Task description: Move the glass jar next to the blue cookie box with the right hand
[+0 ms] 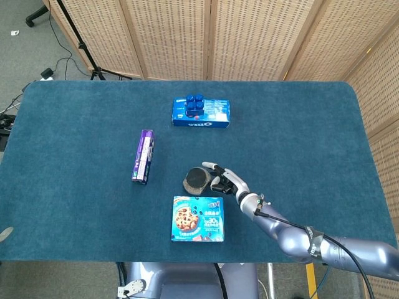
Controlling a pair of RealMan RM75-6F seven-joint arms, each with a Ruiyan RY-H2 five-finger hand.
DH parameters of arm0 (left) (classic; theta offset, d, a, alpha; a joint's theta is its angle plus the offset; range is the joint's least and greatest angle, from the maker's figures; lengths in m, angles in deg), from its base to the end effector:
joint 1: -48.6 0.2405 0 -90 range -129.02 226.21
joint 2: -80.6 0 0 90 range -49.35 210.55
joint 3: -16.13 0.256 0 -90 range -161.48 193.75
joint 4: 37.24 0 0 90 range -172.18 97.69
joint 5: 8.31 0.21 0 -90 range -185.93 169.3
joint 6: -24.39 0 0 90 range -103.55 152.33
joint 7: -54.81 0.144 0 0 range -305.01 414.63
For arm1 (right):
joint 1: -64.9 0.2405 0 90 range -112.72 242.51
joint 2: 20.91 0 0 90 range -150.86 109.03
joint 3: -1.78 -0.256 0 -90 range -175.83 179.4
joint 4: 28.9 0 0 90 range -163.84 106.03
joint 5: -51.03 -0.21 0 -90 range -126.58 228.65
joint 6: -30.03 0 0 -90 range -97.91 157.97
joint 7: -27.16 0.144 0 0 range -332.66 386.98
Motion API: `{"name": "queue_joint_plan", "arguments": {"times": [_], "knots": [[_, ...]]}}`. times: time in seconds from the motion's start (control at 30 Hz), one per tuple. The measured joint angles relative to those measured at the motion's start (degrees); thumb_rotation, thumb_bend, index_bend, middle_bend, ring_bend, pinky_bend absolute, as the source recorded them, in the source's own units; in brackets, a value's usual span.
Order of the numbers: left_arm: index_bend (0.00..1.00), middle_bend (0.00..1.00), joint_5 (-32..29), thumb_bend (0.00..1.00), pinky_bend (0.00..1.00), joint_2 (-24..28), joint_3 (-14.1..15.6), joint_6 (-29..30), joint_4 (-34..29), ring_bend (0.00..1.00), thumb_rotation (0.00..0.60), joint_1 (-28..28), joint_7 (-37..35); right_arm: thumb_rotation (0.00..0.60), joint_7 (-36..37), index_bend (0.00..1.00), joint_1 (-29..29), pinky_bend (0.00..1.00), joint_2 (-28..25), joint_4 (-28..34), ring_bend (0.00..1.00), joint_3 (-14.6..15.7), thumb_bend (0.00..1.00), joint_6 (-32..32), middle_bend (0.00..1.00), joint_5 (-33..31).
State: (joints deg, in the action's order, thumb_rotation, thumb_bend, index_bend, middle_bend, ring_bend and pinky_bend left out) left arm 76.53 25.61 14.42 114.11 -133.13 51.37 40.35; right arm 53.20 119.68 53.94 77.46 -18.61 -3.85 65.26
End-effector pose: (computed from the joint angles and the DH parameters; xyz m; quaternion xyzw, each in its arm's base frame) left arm -0.3279 0.1340 0.2132 -0.5164 -0.4488 -0.4136 0.6007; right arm -0.0678 -0.3324 0.0034 0.3387 -0.8685 0.3517 0.0855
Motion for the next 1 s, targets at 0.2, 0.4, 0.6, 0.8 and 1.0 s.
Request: {"name": "queue_joint_plan", "arguments": {"times": [0.2, 0.4, 0.6, 0.8, 1.0], "knots": [[0.0, 0.0, 0.1, 0.0, 0.0, 0.0, 0.0, 0.1, 0.2, 0.0, 0.6, 0.1, -0.4, 0.6, -0.3, 0.09, -0.6, 0.14, -0.9, 0.3, 0.0, -0.3, 1.0, -0.4, 0.0, 0.9], [0.0, 0.0, 0.1, 0.0, 0.0, 0.1, 0.0, 0.2, 0.2, 0.0, 0.6, 0.1, -0.6, 0.6, 0.2, 0.09, -2.3, 0.14, -3.7, 1.5, 0.0, -1.6, 1.0, -0.3, 0.0, 2.7], [0.0, 0.0, 0.6, 0.0, 0.0, 0.1, 0.1, 0.7, 0.3, 0.0, 0.6, 0.3, -0.9, 0.6, 0.2, 0.07, -6.4, 0.14, -9.3, 5.2, 0.0, -3.6, 1.0, -0.7, 0.0, 9.4], [0.0, 0.0, 1.2, 0.0, 0.0, 0.1, 0.3, 1.3, 0.4, 0.0, 0.6, 0.6, -1.0, 0.6, -0.6, 0.02, -13.3, 0.07, -13.6, 7.7, 0.0, -4.3, 0.12, -3.6, 0.0, 22.6], [0.0, 0.0, 1.4, 0.0, 0.0, -0.4, 0.3, 1.3, 0.6, 0.0, 0.6, 0.4, 0.0, 0.6, -7.4, 0.02, -20.8, 0.05, -14.4, 5.7, 0.0, -0.7, 0.0, -16.3, 0.0, 41.9]]}}
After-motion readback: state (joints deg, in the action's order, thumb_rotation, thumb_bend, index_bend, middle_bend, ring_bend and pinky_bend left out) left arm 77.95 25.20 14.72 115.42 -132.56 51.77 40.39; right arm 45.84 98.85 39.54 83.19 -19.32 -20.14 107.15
